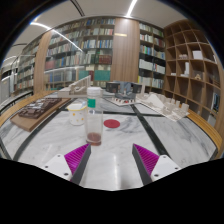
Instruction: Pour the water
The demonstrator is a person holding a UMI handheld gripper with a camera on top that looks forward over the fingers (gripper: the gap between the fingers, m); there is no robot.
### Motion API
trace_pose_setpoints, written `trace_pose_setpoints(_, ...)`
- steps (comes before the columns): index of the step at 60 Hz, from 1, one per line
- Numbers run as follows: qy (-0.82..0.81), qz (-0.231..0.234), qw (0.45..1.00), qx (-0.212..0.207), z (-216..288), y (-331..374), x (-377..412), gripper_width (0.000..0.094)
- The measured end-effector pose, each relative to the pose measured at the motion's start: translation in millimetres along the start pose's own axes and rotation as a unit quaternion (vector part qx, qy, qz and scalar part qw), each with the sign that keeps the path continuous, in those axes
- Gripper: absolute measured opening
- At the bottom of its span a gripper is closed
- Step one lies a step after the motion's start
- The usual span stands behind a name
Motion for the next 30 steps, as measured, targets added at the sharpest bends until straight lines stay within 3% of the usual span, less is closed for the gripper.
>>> trace_pose_setpoints(19, 0.014, 0.001, 1.0, -0.028, 57.6, -105.6, 58.9, 0.0833)
trace_pose_setpoints(23, 0.012, 0.001, 0.999, -0.033, 62.8, -122.7, 62.8, 0.0754)
trace_pose_setpoints(28, 0.012, -0.002, 0.999, -0.048, 68.9, -133.3, 65.3, 0.0556)
trace_pose_setpoints(30, 0.01, -0.002, 0.998, -0.054, 70.6, -134.8, 67.4, 0.0539)
Point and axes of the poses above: the point between the fingertips, and its own axes, seen from behind it with the camera up: x to the left, z up, y backward, against the way the camera looks, the point moved 5 cm from there along y, backward, against the way the camera looks, and after that the axes turned 9 degrees about x, right-handed, at the moved point
